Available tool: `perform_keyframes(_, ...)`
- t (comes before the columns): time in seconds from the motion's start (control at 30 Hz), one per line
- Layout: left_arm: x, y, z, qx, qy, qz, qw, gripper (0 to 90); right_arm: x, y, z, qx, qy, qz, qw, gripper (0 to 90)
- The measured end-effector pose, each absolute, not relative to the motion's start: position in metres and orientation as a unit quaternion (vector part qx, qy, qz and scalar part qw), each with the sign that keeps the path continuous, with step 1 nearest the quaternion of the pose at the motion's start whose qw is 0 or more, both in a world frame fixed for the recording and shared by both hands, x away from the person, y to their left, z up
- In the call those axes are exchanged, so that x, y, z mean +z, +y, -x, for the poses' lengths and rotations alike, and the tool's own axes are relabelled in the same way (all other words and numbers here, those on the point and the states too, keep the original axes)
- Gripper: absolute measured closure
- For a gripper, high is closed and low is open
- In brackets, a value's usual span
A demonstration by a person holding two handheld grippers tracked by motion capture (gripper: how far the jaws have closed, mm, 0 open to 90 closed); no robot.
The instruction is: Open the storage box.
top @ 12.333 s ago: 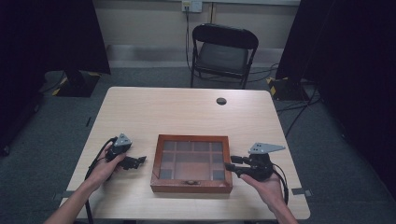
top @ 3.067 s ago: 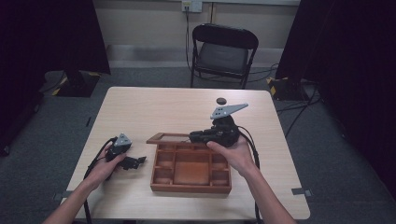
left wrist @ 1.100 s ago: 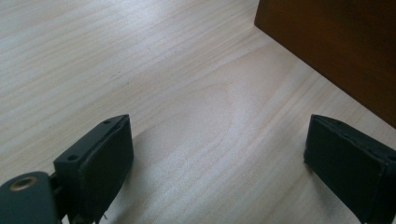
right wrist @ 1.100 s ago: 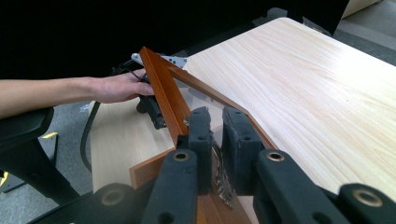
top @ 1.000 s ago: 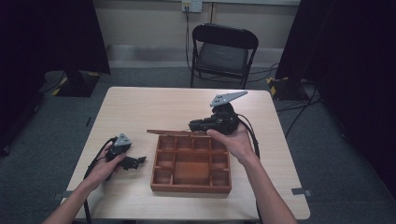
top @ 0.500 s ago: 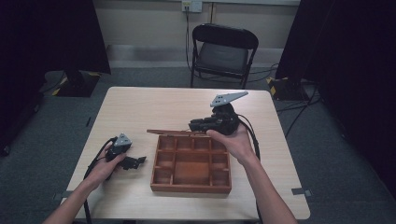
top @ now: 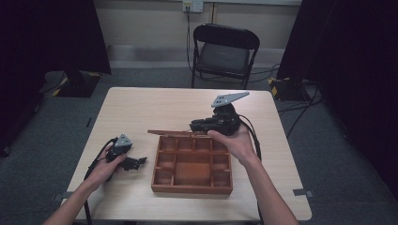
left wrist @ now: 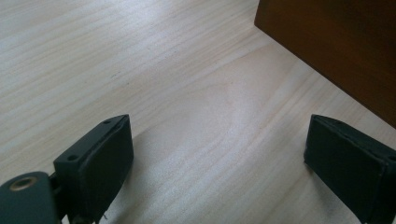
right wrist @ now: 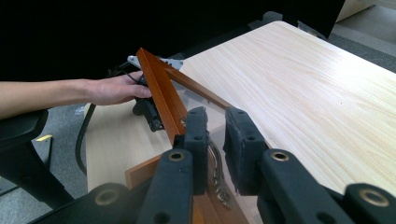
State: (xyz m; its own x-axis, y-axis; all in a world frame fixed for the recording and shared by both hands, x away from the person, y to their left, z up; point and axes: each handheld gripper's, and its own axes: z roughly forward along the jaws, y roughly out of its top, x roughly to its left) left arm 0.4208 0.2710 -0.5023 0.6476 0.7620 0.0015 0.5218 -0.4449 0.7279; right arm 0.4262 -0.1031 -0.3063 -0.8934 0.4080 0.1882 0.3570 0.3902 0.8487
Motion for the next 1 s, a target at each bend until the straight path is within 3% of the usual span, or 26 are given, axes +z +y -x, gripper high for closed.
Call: perform_keyframes(1.0, -0.5023, 0.2710, -0.4208, 0.167, 0.385, -0.833, 0.360, 7.6, -0.3058, -0.1023, -0.4248, 0.503, 0.834, -0.225, 0.027, 83.8)
